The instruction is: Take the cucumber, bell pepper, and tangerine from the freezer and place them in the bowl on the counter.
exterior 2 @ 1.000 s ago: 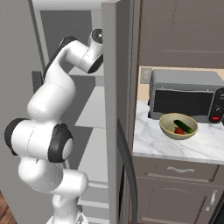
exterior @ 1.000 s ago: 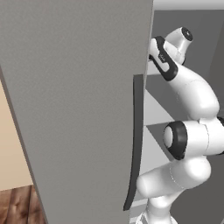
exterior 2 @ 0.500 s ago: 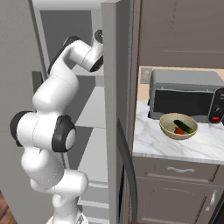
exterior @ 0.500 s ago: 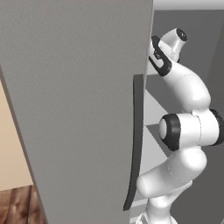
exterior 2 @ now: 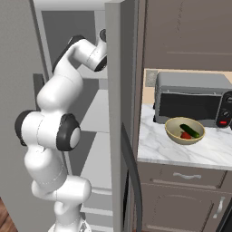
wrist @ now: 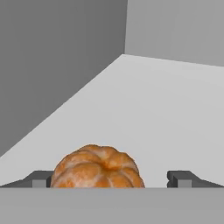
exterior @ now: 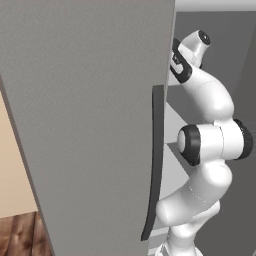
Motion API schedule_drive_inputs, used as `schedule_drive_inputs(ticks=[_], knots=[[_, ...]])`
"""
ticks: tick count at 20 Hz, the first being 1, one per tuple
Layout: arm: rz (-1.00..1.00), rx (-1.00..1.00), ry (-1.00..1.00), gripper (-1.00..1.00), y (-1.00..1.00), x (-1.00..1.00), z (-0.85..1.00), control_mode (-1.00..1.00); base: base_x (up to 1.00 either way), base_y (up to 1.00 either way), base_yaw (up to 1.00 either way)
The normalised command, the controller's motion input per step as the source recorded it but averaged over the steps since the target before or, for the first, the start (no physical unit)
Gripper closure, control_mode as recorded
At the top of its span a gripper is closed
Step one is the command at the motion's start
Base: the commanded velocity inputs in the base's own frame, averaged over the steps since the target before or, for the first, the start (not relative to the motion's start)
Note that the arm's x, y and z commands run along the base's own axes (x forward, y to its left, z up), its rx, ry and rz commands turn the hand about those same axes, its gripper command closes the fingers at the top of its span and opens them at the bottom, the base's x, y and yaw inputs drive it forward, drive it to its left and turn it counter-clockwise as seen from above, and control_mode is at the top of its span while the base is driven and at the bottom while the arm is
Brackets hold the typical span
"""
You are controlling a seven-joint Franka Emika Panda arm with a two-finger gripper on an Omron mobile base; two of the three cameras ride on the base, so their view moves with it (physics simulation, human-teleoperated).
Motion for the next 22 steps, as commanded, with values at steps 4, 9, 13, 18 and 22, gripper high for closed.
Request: schedule_drive_inputs(ticks=[4,9,13,18,22], knots=[[0.0,0.0,0.0,-1.0,0.0,0.17,-0.15,-1.0,0.0,0.0,0.0],[0.0,0.0,0.0,-1.0,0.0,0.05,-0.28,-1.0,0.0,0.0,0.0],[0.0,0.0,0.0,1.0,0.0,0.0,-0.34,-1.0,0.0,0.0,0.0],[0.0,0.0,0.0,1.0,0.0,0.0,-0.31,-1.0,0.0,0.0,0.0],[0.0,0.0,0.0,1.0,0.0,-0.03,-0.24,-1.0,0.0,0.0,0.0]])
